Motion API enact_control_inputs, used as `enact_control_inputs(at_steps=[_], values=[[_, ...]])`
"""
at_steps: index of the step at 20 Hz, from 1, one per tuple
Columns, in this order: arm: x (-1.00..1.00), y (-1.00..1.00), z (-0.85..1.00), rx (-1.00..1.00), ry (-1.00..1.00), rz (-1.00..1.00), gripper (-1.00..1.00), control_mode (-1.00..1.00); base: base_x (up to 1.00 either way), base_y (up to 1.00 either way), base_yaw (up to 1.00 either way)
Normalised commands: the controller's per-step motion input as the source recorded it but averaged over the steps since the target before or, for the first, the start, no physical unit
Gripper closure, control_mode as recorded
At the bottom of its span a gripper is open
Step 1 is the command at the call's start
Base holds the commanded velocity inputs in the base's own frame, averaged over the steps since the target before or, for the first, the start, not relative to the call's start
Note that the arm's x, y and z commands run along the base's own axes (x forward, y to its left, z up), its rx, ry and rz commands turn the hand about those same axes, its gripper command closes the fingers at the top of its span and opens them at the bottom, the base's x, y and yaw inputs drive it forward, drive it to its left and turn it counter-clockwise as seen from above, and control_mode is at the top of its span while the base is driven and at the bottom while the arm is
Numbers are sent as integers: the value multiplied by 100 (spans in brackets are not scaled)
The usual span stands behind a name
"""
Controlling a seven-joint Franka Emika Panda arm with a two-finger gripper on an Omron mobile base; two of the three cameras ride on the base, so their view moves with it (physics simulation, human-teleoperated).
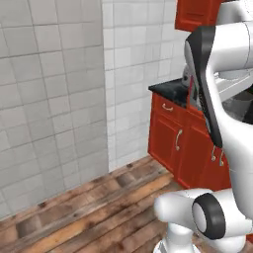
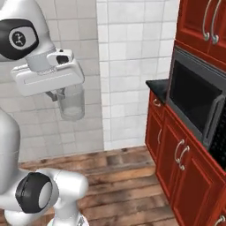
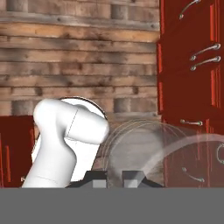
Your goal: There is a bowl on the dining counter. Grab a lemon wedge from the fridge and place it in the bowl. Then get the liquor bottle and glass cup from the cabinet and place them next to the bowl.
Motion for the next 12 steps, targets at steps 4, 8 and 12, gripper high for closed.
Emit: enact_control_inputs(at_steps=[4,8,12], values=[[0,0,0,0,0,0,100,100,34,44,80],[0,0,0,0,0,0,100,100,52,31,79],[0,0,0,0,0,0,100,100,91,4,72]])
